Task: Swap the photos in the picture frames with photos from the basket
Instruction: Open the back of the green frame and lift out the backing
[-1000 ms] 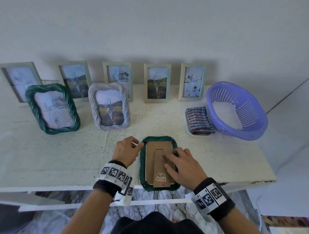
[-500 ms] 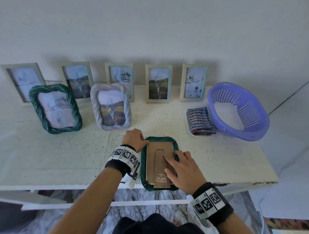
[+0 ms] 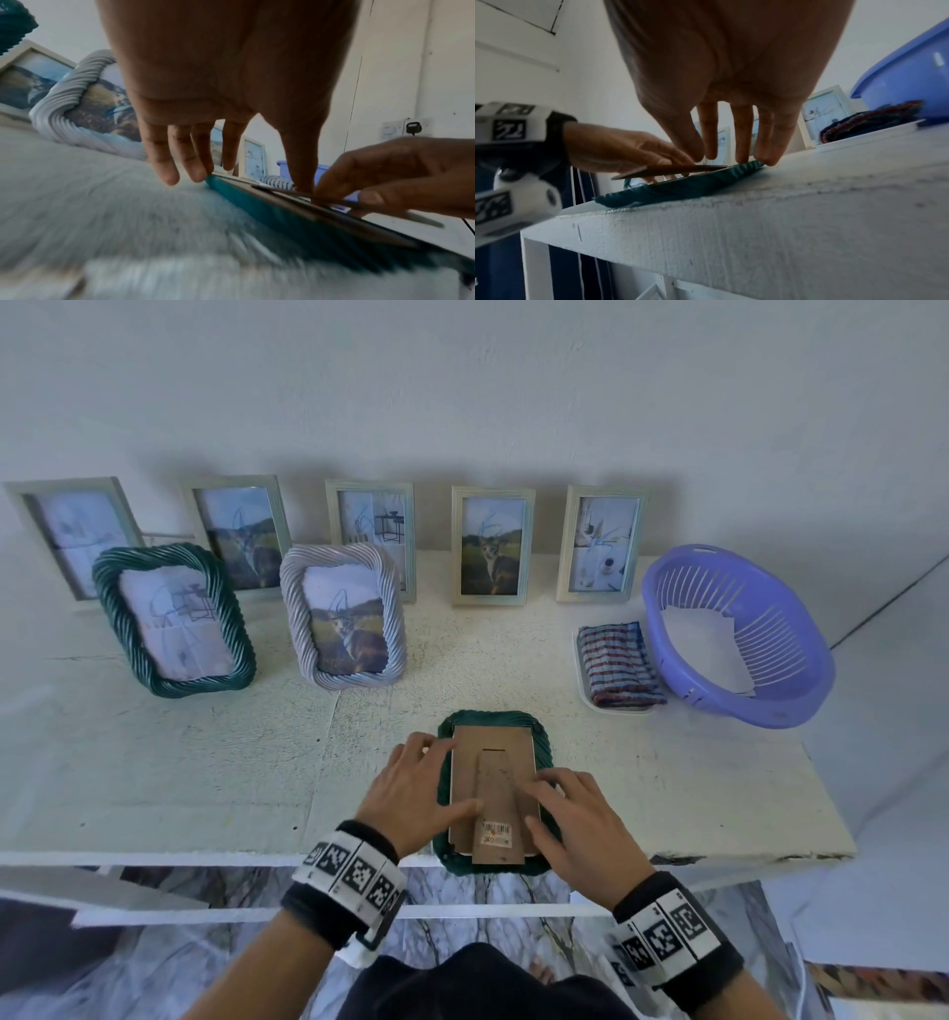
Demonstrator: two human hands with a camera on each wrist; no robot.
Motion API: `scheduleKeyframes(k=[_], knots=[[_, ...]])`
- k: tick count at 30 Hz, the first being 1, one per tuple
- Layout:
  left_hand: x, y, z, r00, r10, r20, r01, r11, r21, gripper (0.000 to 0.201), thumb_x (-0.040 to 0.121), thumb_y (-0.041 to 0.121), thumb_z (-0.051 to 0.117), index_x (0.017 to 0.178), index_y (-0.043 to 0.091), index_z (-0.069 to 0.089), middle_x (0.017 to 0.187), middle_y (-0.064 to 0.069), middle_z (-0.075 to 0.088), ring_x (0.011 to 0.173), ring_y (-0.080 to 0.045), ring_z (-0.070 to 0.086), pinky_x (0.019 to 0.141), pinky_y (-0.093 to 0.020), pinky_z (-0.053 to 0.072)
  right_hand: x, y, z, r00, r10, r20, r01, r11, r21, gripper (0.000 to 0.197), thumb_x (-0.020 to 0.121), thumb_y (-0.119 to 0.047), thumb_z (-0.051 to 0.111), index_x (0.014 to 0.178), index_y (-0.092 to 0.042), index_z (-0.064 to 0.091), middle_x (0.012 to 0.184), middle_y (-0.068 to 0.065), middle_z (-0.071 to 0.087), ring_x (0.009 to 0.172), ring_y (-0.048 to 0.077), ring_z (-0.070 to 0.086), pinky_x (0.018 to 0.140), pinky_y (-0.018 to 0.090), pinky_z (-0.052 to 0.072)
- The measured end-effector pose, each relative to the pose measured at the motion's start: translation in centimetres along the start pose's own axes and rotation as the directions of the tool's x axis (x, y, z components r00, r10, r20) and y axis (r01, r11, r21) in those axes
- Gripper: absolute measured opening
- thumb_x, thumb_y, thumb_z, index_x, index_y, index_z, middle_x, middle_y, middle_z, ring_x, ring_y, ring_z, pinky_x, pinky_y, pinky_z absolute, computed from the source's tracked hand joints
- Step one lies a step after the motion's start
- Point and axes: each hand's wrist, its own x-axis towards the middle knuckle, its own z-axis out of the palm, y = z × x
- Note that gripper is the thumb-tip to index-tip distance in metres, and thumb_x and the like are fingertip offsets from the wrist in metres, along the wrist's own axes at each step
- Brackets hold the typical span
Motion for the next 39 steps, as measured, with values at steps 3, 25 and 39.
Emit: scheduleKeyframes(k=[3, 25, 39], knots=[[-0.7, -0.4, 1.1, 0.999, 0.009, -0.033, -0.010, 0.999, -0.035, 0.083, 0.078, 0.061, 0.067, 0.144, 0.022, 0.035, 0.142, 0.000, 0.031, 0.126, -0.019, 0.038, 0.107, -0.037, 0.039, -0.9, 1.2, -0.5, 0.997, -0.069, 0.022, 0.066, 0.992, 0.108, 0.025, 0.089, -0.013, 0.049, 0.110, -0.019, 0.063, 0.123, 0.003, 0.055, 0.120, 0.020, 0.043, 0.097, 0.028, 0.040], [-0.5, -1.4, 2.3, 0.991, -0.001, -0.137, -0.001, 1.000, -0.014, 0.088, 0.071, 0.069, 0.068, 0.143, 0.030, 0.035, 0.141, 0.004, 0.033, 0.125, -0.019, 0.039, 0.105, -0.039, 0.032, -0.7, 0.7, -0.4, 0.993, -0.114, 0.033, 0.116, 0.992, -0.045, 0.037, 0.081, -0.015, 0.035, 0.109, -0.016, 0.060, 0.117, 0.006, 0.058, 0.114, 0.025, 0.044, 0.093, 0.037, 0.049], [-1.3, -4.6, 1.9, 0.984, 0.176, 0.000, -0.174, 0.977, -0.120, 0.097, 0.064, 0.077, 0.052, 0.148, 0.040, 0.022, 0.154, 0.019, 0.018, 0.135, -0.011, 0.019, 0.109, -0.040, 0.025, -0.4, -1.3, 0.2, 0.999, -0.011, -0.053, 0.006, 0.995, -0.097, 0.045, 0.081, -0.023, 0.035, 0.105, -0.024, 0.073, 0.101, 0.006, 0.059, 0.098, 0.028, 0.054, 0.069, 0.034, 0.056]])
